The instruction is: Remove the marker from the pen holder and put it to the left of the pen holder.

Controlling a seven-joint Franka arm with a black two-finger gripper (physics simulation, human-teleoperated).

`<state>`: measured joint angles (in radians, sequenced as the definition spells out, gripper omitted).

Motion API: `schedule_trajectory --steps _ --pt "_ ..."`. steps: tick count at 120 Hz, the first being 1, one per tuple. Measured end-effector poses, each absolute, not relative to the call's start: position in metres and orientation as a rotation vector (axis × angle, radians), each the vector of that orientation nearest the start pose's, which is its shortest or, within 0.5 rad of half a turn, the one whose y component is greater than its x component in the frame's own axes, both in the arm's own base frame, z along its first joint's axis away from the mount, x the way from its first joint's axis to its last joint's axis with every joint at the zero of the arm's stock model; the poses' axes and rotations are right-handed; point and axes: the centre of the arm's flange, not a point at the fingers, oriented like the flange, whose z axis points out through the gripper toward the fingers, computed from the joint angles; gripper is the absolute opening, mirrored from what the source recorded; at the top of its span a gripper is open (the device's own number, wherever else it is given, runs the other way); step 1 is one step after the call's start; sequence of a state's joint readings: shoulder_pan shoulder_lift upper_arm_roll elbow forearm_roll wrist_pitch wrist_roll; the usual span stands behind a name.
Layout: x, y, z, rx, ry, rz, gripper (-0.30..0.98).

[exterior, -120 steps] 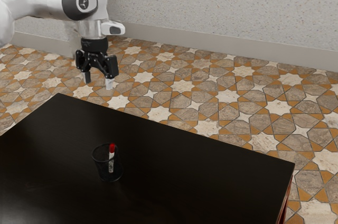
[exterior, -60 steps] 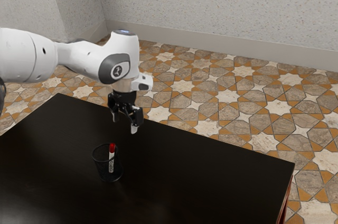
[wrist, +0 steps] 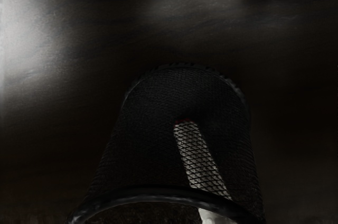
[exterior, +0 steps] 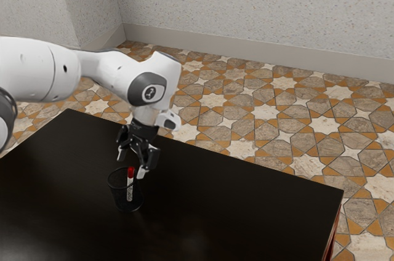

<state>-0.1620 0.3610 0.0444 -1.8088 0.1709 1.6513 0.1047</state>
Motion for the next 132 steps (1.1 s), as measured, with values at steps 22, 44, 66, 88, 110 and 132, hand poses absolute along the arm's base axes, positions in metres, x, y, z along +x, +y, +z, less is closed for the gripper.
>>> schedule_trajectory --steps 22,44,66,88,110,132 --pt "0.561 -0.061 0.306 -2.796 0.39 0.891 0.67" --pt "0.557 -0.075 0.307 -2.764 0.407 0.92 0.55" --pt "0.559 -0.08 0.315 -2.752 0.409 0.903 0.31" --pt "0.559 -0.08 0.314 -2.746 0.401 0.905 0.06" --pt "0.56 -0.073 0.334 -2.752 0.383 0.858 -0.04" --pt "0.537 -0.045 0.465 -2.801 0.289 0.607 -0.07"
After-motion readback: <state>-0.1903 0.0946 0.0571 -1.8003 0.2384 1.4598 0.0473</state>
